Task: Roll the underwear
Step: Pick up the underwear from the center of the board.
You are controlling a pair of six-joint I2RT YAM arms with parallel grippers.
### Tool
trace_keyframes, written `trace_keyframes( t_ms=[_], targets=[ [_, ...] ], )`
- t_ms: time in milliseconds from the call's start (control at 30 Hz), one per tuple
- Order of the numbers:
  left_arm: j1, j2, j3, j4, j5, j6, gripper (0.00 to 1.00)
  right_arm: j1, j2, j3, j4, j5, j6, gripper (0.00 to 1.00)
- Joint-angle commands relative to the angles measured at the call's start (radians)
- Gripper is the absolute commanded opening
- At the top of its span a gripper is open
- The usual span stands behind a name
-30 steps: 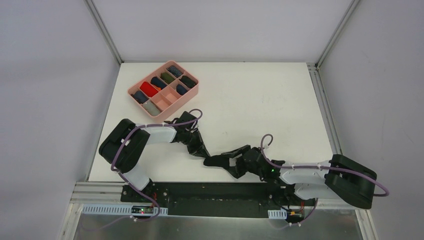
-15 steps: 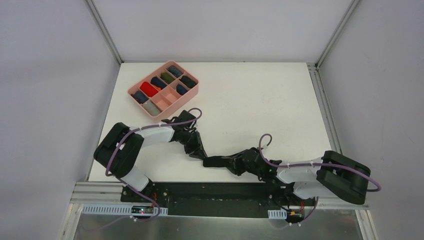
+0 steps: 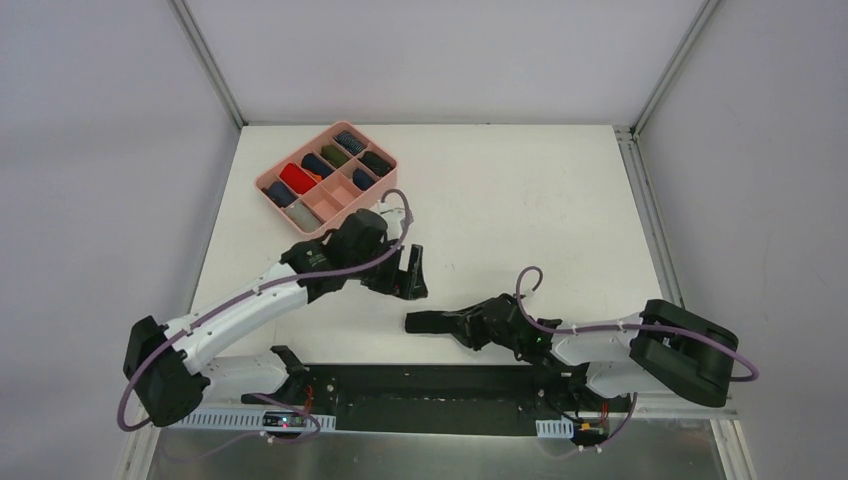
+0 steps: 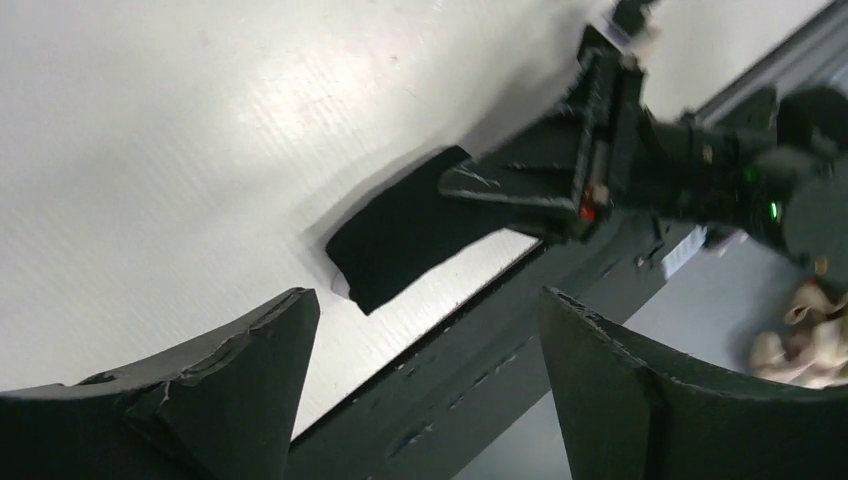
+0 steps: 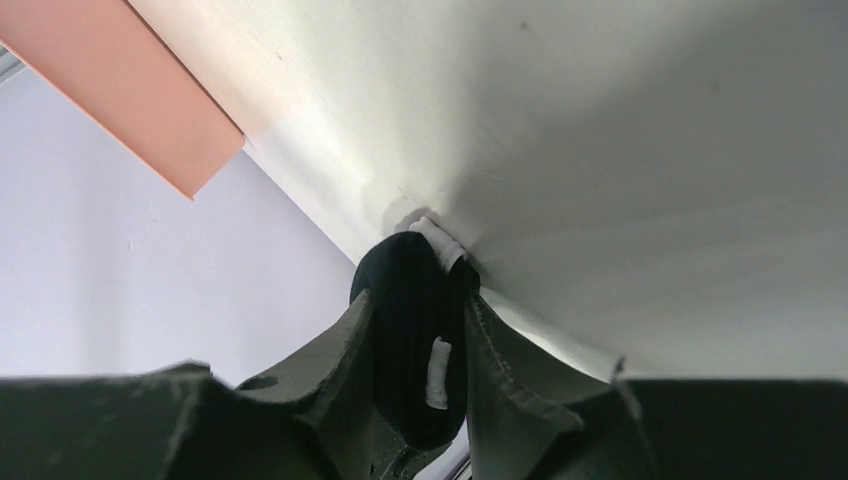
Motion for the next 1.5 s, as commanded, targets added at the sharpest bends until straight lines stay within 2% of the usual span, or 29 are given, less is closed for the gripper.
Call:
trace_keyframes(
  t_ms=[0,167,400,733,967,1300,1467],
  targets=[
    [-0.168,-0.052,0.028,-0.033,-0.212,0.247,0.85,-0.005,0.039,0.011,-0.033,-0.025,0.234,0.2],
    [-0.422,-0.045,-0.007,0.014,-0.423,0.515,0.94,-0.006,0.058,0.017,-0.015,-0.038,0.229,0.2],
    [-0.593,0.064,-0.044,0.071,-0.562,0.791,0.98,-0.011,0.071,0.026,-0.003,-0.049,0.223,0.2],
    [-0.604,0.079,-0.205,0.282,-0.496,0.916,0.99,-0.019,0.052,0.009,0.005,-0.052,0.228,0.2],
    [-0.604,0.111,-0.27,0.4,-0.529,0.91,0.99,-0.023,0.055,0.012,0.005,-0.058,0.224,0.2],
    [-0.604,0.208,-0.271,0.487,-0.534,0.901,0.97,-0.024,0.092,0.015,0.043,-0.077,0.22,0.2],
    [-0.6,0.254,-0.277,0.516,-0.545,0.891,0.91,-0.024,0.092,0.014,0.047,-0.078,0.218,0.2]
  ],
)
